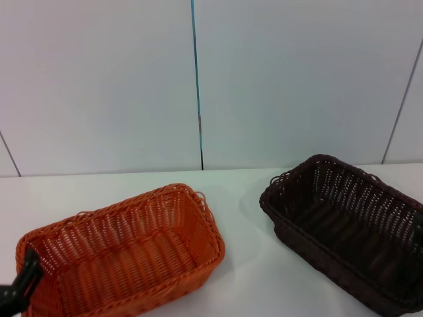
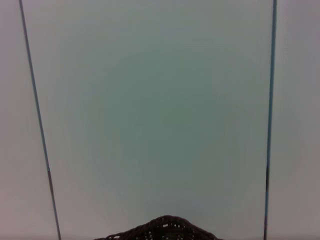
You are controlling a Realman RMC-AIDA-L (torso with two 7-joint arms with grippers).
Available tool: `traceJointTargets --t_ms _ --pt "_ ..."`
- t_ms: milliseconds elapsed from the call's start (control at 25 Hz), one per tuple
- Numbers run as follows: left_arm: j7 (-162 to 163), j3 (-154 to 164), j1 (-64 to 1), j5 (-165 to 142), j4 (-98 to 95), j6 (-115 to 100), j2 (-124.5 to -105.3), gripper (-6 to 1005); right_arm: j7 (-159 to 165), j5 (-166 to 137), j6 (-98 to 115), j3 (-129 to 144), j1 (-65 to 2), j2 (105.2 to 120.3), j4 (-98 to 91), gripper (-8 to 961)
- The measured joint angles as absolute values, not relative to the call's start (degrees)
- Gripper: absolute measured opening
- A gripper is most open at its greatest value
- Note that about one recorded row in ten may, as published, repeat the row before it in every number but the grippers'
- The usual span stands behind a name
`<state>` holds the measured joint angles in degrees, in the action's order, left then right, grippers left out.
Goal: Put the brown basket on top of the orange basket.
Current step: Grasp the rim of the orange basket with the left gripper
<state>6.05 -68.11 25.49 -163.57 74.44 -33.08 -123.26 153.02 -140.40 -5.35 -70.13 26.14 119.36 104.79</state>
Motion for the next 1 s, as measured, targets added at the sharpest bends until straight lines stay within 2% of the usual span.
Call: traceJointTargets --t_ms 120,200,360,480,640,1000 --pt "4.1 -69.7 26.2 -163.6 83.1 -22.6 -122.75 885 152.7 -140.4 -5.9 -70.1 25.7 119.31 105.1 733" --pt "2.8 -72.0 26.0 -163.6 89.0 -13.9 -123.1 885 152.6 -140.4 -6.3 -70.1 25.5 119.29 105.1 733" --pt "1.2 -78.8 21.4 -163.3 99.9 13.8 -123.71 885 152.6 -140.5 -6.3 -70.1 25.0 119.2 104.9 732" --pt "2.3 -86.0 12.9 -163.1 103.9 33.5 -123.81 885 152.6 -140.5 -6.3 -70.2 24.9 119.17 104.7 732" --pt "3.0 -93.1 1.8 -163.1 99.6 48.8 -123.68 885 152.6 -140.5 -6.3 -70.4 25.0 119.18 104.6 732" --pt "0.6 -103.6 -12.3 -163.0 83.9 56.8 -123.55 884 152.6 -140.5 -8.1 -71.1 25.2 119.16 106.1 733"
